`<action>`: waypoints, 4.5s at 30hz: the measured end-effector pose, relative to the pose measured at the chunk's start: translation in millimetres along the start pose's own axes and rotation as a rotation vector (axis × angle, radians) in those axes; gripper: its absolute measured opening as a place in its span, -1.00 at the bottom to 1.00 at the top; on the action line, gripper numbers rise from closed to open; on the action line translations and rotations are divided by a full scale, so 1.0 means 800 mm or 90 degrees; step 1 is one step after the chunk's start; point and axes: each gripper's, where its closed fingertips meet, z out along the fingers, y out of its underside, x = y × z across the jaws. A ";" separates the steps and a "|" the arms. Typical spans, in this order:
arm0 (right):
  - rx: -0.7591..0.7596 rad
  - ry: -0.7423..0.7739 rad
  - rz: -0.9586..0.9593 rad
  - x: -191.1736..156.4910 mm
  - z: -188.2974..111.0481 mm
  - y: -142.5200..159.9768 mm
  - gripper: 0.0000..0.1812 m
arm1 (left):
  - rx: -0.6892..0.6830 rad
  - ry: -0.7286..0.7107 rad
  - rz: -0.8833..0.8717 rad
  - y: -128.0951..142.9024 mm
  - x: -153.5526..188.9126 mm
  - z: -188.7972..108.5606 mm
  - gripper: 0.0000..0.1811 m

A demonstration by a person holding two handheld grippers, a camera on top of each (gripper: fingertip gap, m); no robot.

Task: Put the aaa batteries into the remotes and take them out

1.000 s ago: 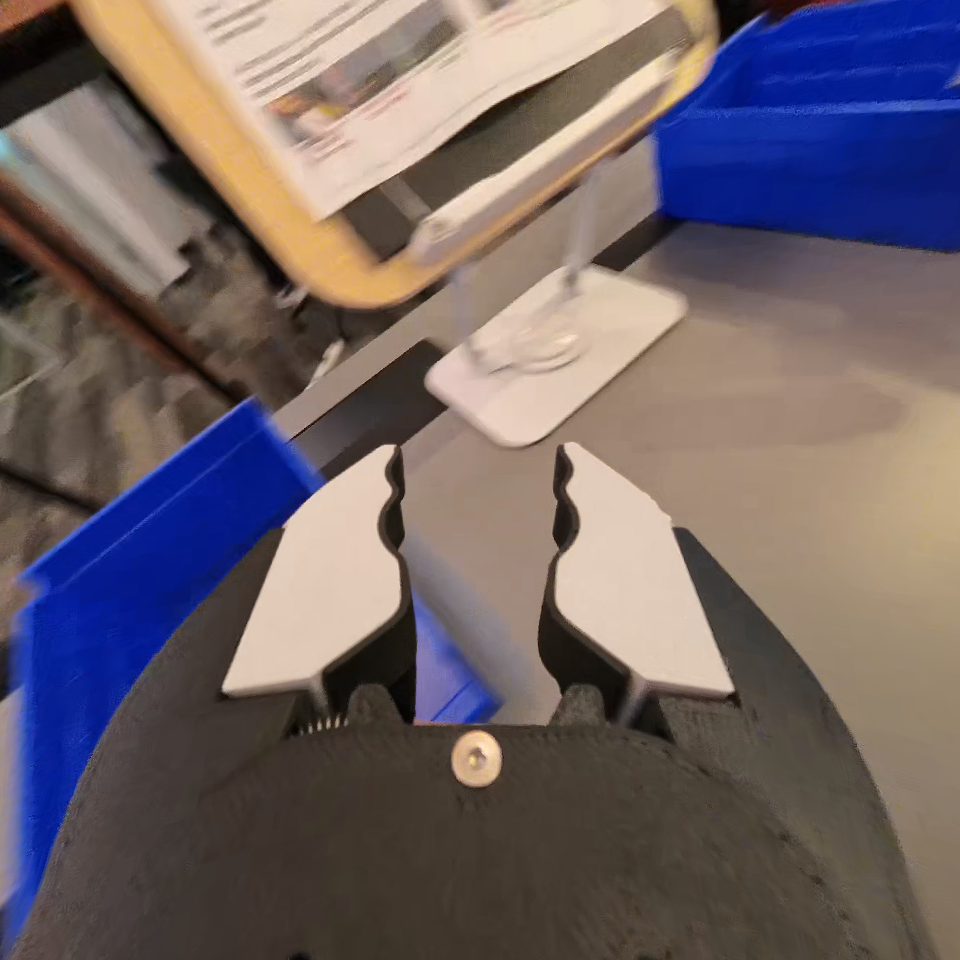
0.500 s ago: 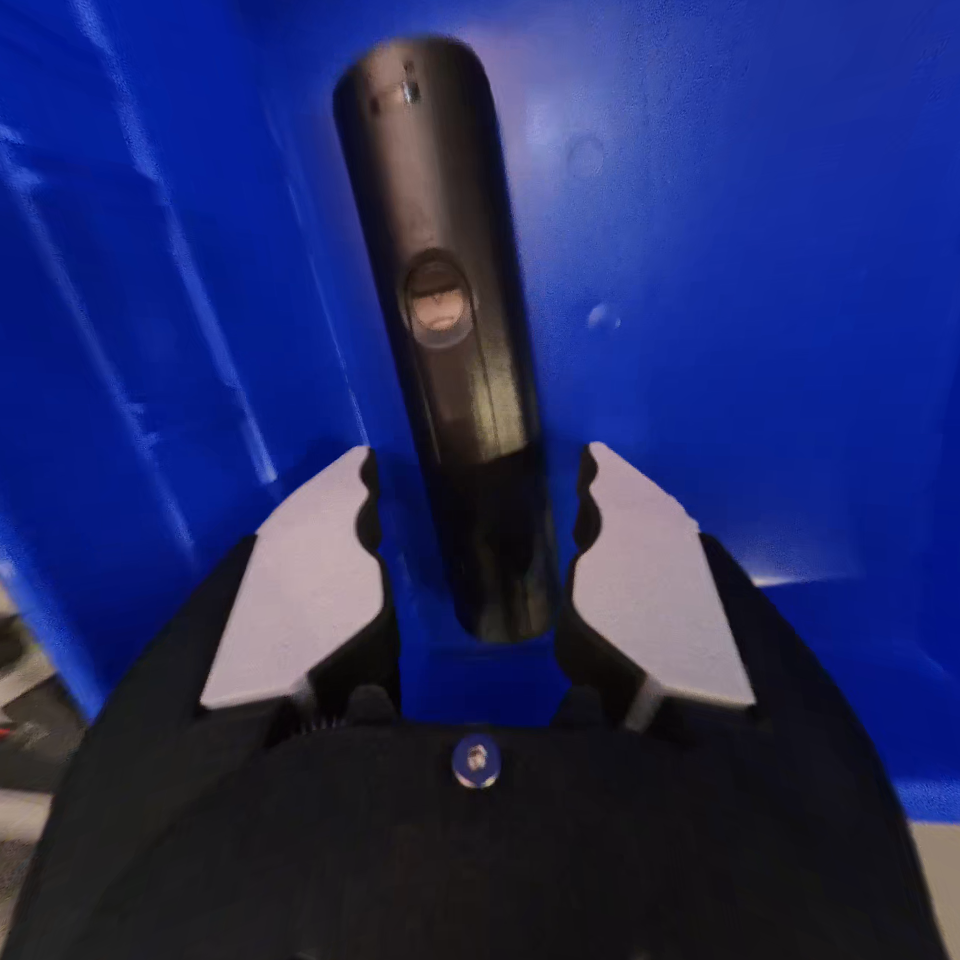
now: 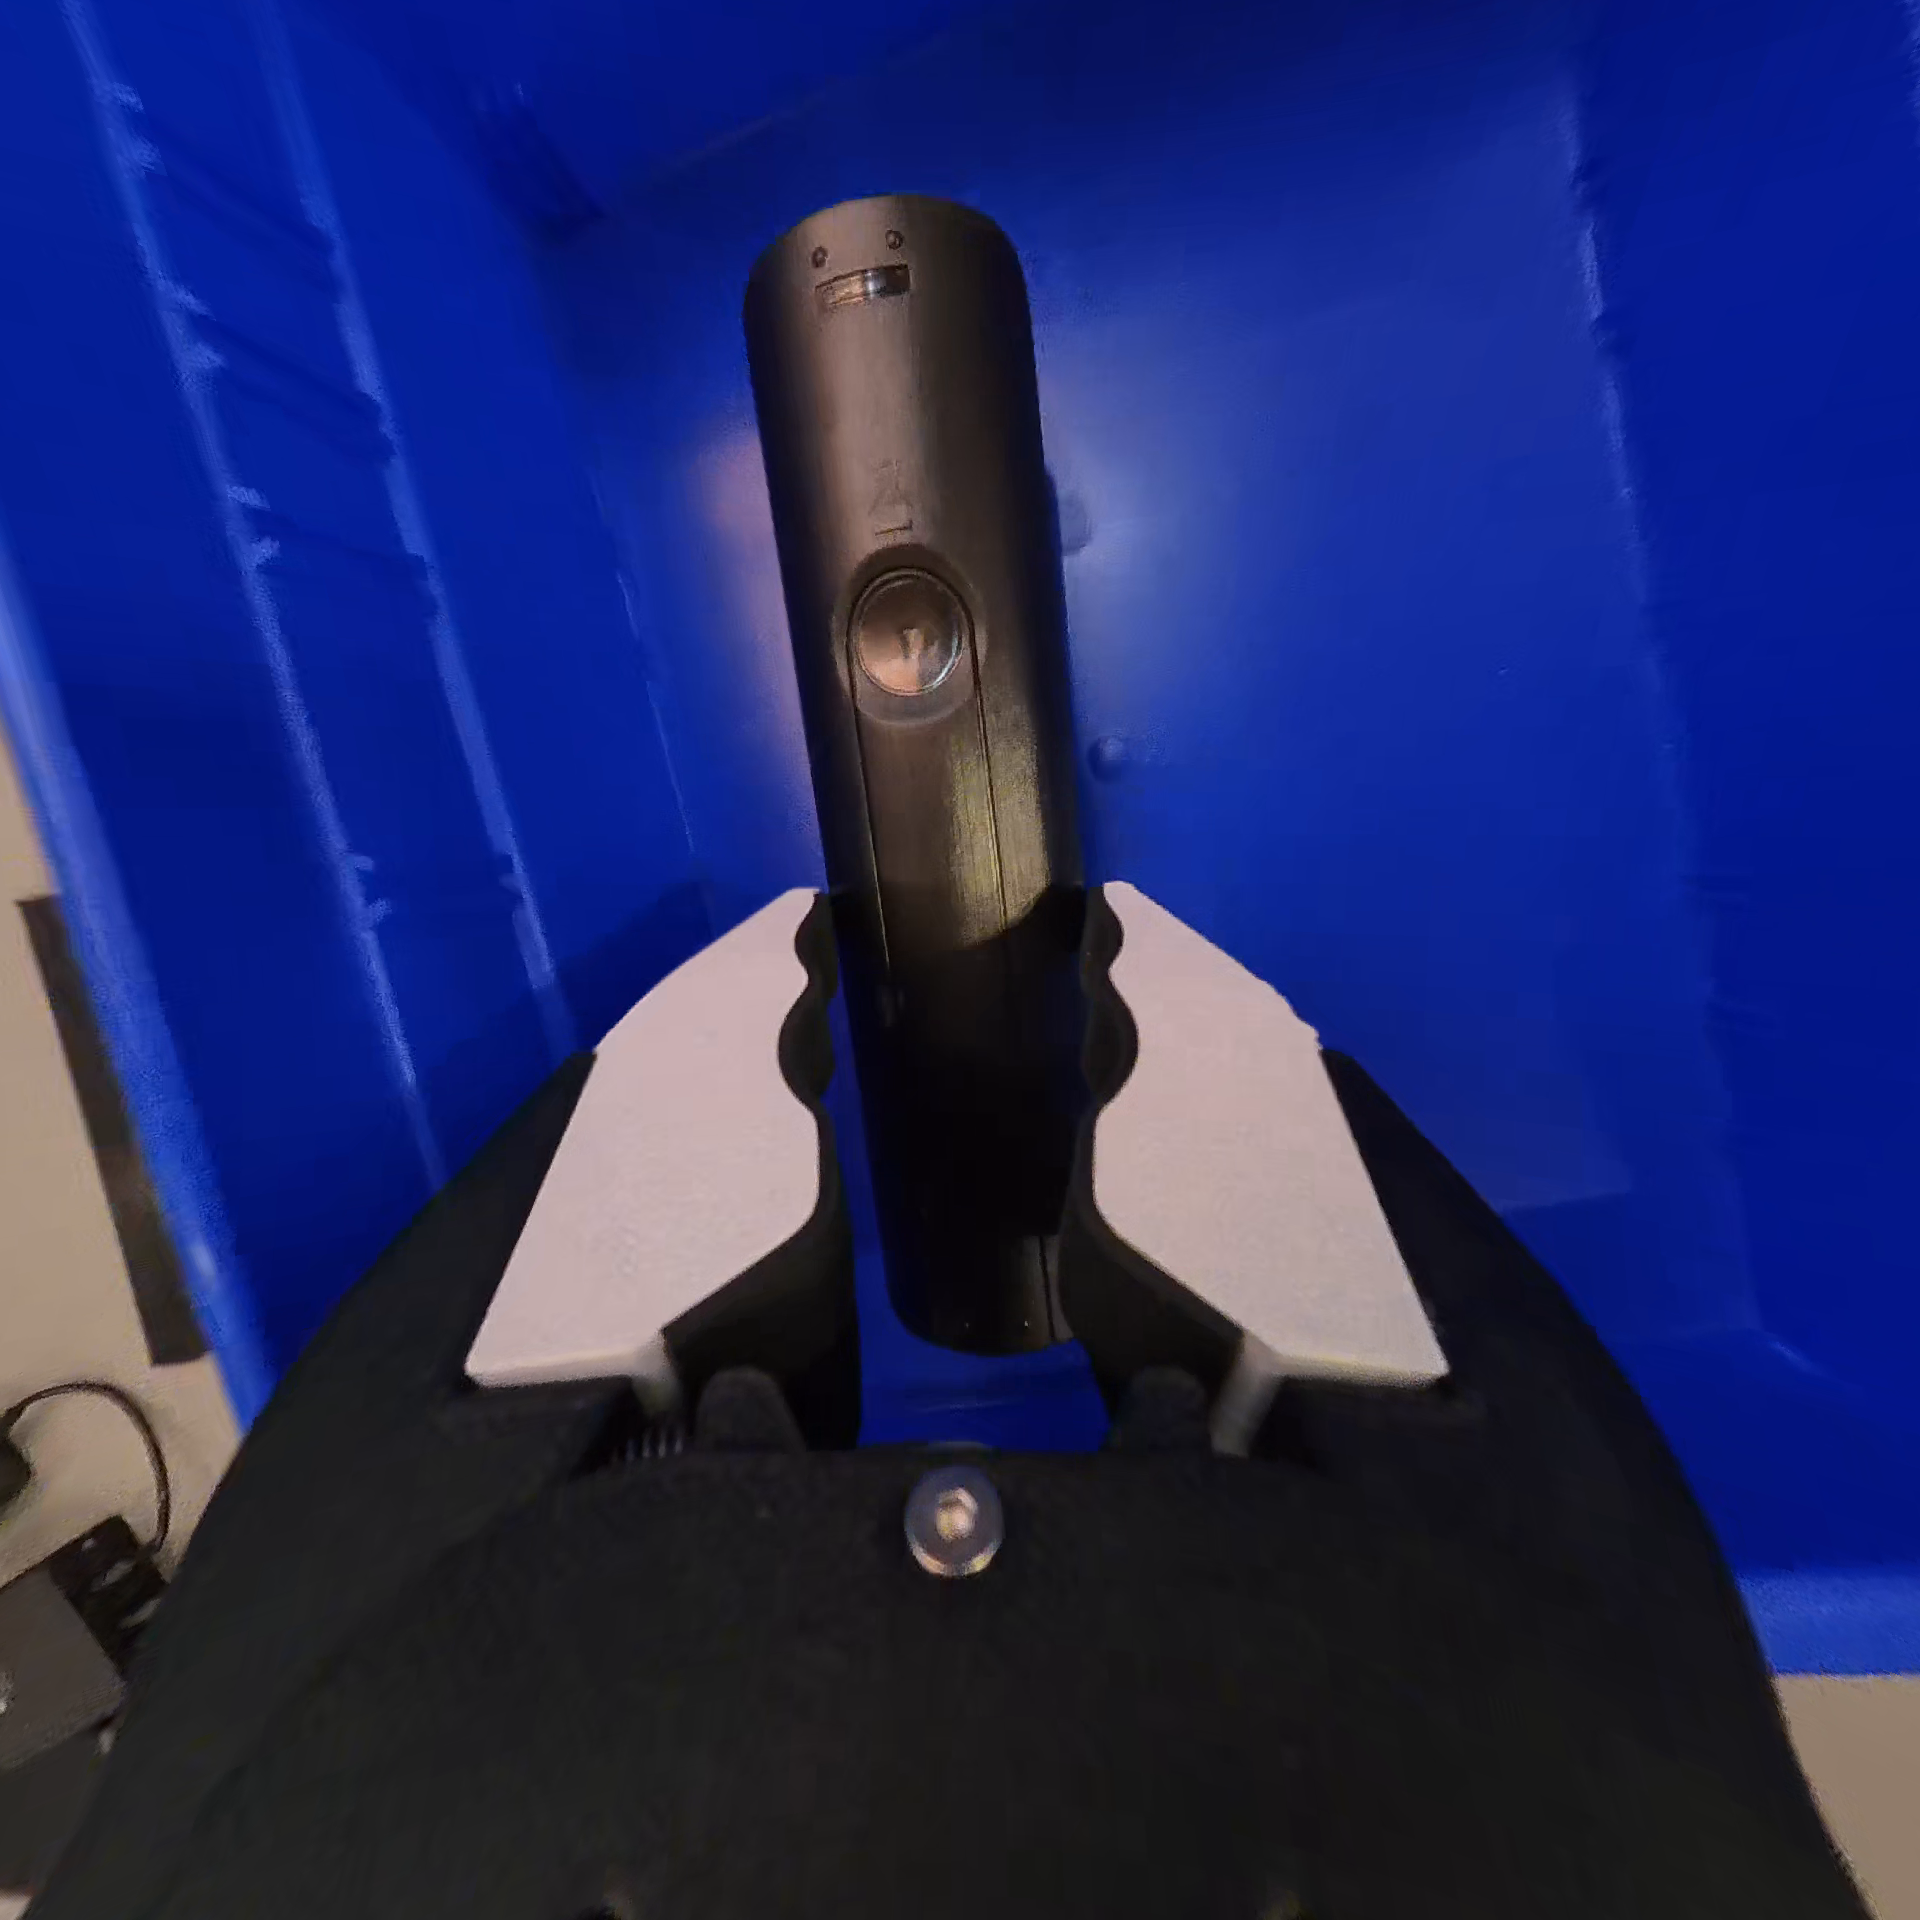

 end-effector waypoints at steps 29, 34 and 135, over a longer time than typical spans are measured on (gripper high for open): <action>0.252 -0.676 0.339 -0.304 -0.053 -0.181 -0.72 | 0.610 0.208 0.307 0.010 0.471 -0.268 -0.49; 0.197 -0.766 0.192 -0.305 -0.065 -0.148 -0.74 | 0.604 0.356 0.308 0.013 0.463 -0.299 -0.11; 0.232 -0.828 0.278 -0.331 -0.039 -0.120 -0.67 | 0.633 0.579 0.281 -0.002 0.486 -0.285 -0.73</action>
